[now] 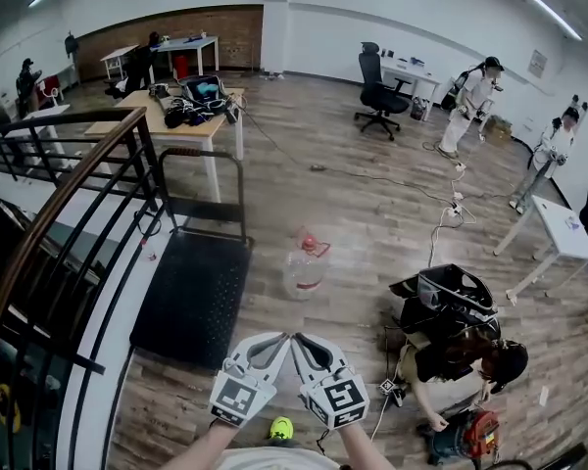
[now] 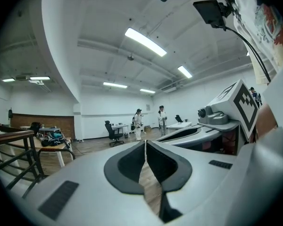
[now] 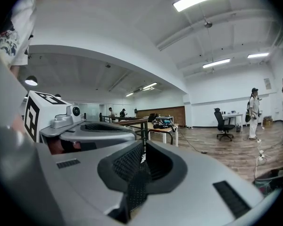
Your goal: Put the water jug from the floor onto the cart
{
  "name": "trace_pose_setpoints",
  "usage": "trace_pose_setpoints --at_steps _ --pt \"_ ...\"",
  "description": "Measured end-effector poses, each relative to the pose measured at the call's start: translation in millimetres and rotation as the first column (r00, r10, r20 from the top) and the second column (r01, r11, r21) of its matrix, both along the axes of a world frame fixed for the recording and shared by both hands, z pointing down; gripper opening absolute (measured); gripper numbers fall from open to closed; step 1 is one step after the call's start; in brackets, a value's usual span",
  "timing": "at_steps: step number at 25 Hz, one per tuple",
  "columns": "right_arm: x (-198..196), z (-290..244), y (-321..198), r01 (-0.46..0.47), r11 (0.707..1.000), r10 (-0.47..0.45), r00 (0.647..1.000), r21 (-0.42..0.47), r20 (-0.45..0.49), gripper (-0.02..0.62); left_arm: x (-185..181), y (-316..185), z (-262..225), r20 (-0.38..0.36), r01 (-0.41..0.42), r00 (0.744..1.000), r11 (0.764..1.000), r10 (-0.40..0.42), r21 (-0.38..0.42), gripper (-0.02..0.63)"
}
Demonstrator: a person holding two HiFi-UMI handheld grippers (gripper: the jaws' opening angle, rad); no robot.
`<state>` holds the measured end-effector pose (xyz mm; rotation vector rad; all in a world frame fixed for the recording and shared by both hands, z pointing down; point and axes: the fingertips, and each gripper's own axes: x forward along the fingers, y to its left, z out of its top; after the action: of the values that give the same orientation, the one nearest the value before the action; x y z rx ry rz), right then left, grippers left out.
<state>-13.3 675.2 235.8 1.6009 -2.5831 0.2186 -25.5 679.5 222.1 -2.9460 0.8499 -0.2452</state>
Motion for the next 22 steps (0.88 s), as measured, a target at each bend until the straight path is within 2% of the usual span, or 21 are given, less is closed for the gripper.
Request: trace_pose_setpoints --at_steps 13,22 --pt "29 16 -56 0.019 0.999 -0.02 1.0 -0.041 -0.017 0.021 28 -54 19 0.018 0.005 1.0 0.999 -0.005 -0.039 0.012" --pt "46 23 -122 -0.014 0.999 0.012 0.999 -0.04 -0.036 0.021 46 -123 27 0.014 -0.024 1.0 0.999 0.024 -0.035 0.012"
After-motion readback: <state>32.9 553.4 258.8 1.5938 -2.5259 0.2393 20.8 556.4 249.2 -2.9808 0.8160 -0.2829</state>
